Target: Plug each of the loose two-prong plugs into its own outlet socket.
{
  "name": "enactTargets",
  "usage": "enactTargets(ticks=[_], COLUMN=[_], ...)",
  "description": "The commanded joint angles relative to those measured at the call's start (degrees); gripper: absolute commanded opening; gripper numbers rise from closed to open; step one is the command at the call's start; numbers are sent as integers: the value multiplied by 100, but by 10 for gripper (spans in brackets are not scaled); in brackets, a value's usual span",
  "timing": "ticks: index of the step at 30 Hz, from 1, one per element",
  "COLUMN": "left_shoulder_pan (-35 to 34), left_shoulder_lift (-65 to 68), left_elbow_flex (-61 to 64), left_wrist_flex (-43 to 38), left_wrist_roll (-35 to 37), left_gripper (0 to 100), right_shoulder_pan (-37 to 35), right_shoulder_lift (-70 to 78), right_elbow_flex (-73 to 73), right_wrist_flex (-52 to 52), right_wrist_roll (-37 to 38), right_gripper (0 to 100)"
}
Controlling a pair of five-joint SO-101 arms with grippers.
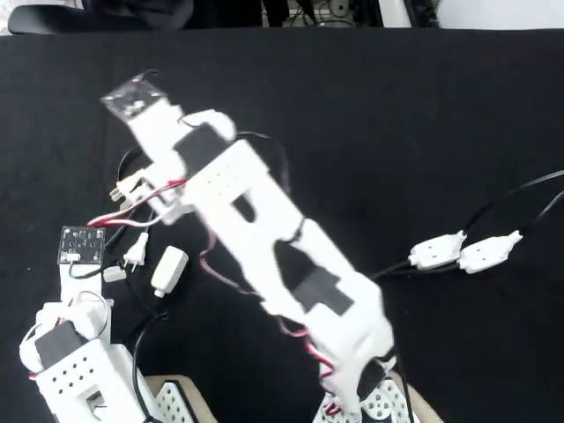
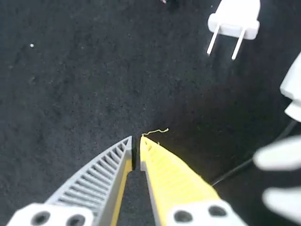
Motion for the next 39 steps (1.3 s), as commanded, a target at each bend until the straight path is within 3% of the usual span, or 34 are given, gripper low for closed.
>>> enactTargets(ticks=[1,9,13,15,17,19,22,31,36,39], left_shoulder_pan=[-57,-66,-4,92,171,163,13,48,426,716], left_shoulder_lift=[-18,-18,-62,-308,-730,-1275,-2207,-2119,-2119,-2119], left_elbow_flex=[-13,31,31,136,224,189,-207,-2290,-2677,-2668], left_wrist_flex=[35,-44,-114,-484,-853,-870,-519,-211,607,598], left_wrist_roll=[-53,-35,-18,299,1081,1864,2409,2479,2488,2488], left_gripper=[43,43,45,48,48,48,48,55,120,120], right_shoulder_pan=[-114,-70,-70,-88,-105,-105,-70,-97,-246,-527], right_shoulder_lift=[778,2686,3582,3969,4295,4453,4541,4567,4532,4532], right_elbow_flex=[-1059,-3574,-4549,-4945,-5332,-5367,-5297,-5288,-4857,-4664], right_wrist_flex=[35,62,62,70,123,88,-35,35,308,360], right_wrist_roll=[-202,-360,-457,-448,-448,-448,-448,-501,-870,-1081], right_gripper=[124,128,232,276,281,273,266,266,268,268])
